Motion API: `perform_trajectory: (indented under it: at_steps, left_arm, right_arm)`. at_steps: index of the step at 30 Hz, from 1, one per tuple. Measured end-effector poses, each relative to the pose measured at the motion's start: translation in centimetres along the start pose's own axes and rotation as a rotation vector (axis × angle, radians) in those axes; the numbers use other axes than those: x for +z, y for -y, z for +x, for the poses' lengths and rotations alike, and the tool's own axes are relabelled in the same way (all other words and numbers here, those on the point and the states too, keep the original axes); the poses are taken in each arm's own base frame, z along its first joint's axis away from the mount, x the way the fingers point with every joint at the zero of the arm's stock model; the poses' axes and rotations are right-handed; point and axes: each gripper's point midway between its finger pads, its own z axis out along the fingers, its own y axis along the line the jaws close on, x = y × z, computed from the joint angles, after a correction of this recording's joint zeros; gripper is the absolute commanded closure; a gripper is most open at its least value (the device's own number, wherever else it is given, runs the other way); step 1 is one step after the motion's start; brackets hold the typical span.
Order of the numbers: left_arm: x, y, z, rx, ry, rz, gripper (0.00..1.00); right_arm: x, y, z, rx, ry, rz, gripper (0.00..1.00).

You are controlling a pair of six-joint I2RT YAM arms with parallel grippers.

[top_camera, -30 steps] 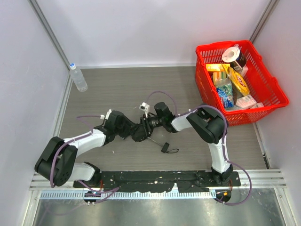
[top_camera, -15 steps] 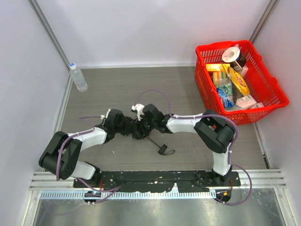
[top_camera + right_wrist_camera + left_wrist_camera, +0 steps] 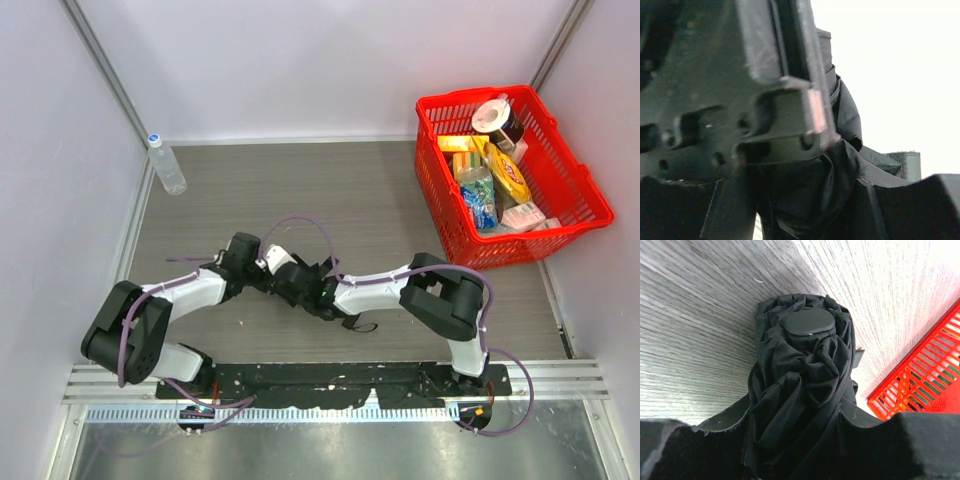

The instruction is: Put away the umbrella

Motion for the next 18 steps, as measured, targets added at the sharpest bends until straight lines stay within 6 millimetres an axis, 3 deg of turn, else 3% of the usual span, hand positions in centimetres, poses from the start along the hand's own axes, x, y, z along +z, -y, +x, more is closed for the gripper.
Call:
perform_trajectory:
  at_steps: [2,3,5,8,12,13,14,18]
  left_arm:
    - [-0.1,-0.1,0.0,-0.004,0.003,-0.005,1.00]
    - [-0.2,-0.1,-0.1,-0.004,0.006,-0.006,1.00]
    - [-0.5,-0.3,-0.2,-0.012,0.015,-0.013,1.00]
    - [-0.7,-0.6,-0.4,-0.014,0.031,-0.017,0.98]
    - [-0.7,-0.6,-0.7,-0.016,0.049,-0.005,0.33]
    - [-0.7,-0.6,-0.8,-0.012,0.058,0.000,0.11]
    - [-0.8,-0.5,-1.0,-0.007,0.068,0.005,0.01]
    - [-2.2,1.0,-1.2,0.055,0.098,0.076,0.00]
  right_arm:
    - [0.1,0.3,0.0,-0.023,0.009,0.045,0.63]
    - [0.1,0.3,0.0,-0.036,0.015,0.061,0.78]
    - [0.1,0.1,-0.1,-0.048,0.039,0.076,0.99]
    - [0.2,-0.2,-0.3,-0.059,0.068,0.077,0.99]
    - [0.5,-0.4,-0.3,-0.064,0.095,0.042,0.99]
    - [0.6,-0.4,-0.4,-0.057,0.105,0.021,0.99]
    - [0.7,-0.4,-0.4,-0.043,0.114,-0.005,0.99]
    - [1.5,-0.2,-0.4,0.039,0.147,-0.144,0.99]
